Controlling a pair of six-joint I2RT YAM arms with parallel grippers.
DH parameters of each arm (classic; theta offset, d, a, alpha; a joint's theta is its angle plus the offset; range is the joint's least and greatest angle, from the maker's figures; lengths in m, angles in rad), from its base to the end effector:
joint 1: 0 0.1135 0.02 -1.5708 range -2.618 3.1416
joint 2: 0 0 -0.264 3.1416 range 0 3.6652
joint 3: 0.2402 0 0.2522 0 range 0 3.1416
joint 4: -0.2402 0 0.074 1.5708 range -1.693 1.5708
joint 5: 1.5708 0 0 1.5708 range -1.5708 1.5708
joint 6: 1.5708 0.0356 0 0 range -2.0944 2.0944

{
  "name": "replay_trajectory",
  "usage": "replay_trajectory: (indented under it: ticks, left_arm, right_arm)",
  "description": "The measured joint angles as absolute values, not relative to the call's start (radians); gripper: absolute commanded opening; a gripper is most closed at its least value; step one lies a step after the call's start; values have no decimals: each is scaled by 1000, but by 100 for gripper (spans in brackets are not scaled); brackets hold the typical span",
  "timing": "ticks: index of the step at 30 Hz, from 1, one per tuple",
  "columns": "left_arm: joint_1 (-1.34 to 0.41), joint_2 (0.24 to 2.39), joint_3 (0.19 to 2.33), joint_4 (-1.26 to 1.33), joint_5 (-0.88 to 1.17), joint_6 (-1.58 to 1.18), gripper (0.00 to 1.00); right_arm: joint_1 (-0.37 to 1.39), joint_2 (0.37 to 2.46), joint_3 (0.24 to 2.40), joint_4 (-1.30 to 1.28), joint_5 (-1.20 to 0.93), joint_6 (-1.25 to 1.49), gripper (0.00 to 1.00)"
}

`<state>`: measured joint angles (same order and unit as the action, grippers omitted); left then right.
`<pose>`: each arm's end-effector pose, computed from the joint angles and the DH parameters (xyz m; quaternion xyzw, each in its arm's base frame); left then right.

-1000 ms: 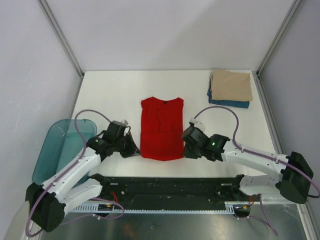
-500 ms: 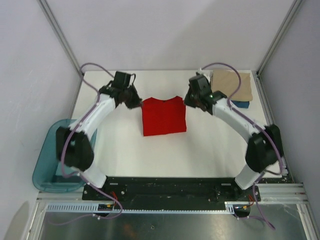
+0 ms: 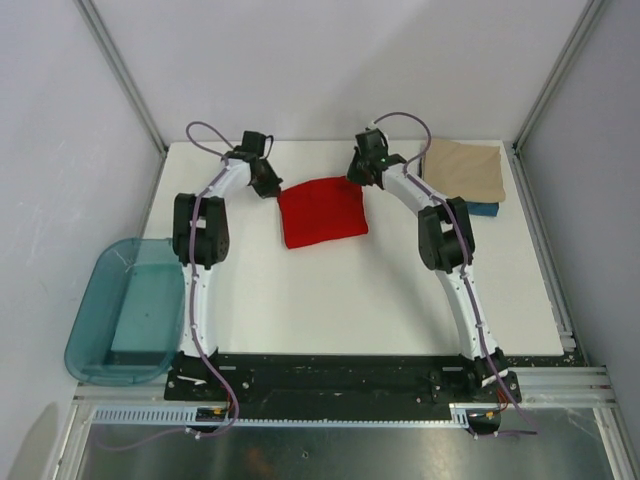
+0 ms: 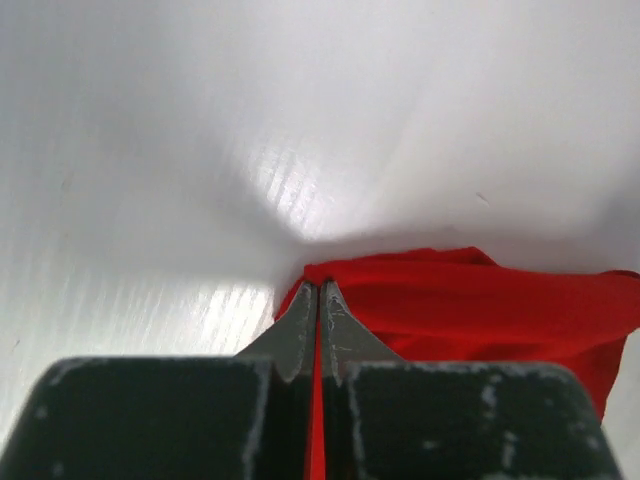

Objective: Fold and stack the t-shirts
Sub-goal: Fold the long partially folded tshirt into a neat square

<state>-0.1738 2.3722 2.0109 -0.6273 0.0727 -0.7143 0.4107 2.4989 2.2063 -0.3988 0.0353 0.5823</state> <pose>0.5119 -0.0925 0.1752 -0.2455 0.9253 -0.1547 0.2440 0.5209 0.2255 0.1887 0.0850 0.9008 0.1887 0.3818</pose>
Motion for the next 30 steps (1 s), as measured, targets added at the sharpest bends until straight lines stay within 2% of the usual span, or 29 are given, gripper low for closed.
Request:
replay_trajectory:
  ticks: [9,16,26,27,28,30]
  left_arm:
    - [-153,2409,2117,-638,106,-706,0]
    - [-153,2409,2125,-637,133,-698,0]
    - [-154,2413,2160,-640,162,-696,0]
    - [-154,2419,2177,-640,165,-696,3]
    - [-154,2430,2204,-638,171,-696,10]
    - [-154,2457,2254,-629,192,-691,28]
  right_arm:
    - [366,2529,2217,-414,2,611,0]
    - [361,2447,2111,-364,2,630,0]
    - [361,2352,2091,-362,41,667,2]
    - [360,2352,2091,-361,44,672,4]
    - [356,2352,2091,-364,45,676,9]
    - [344,2358,2091,-372,46,683,27]
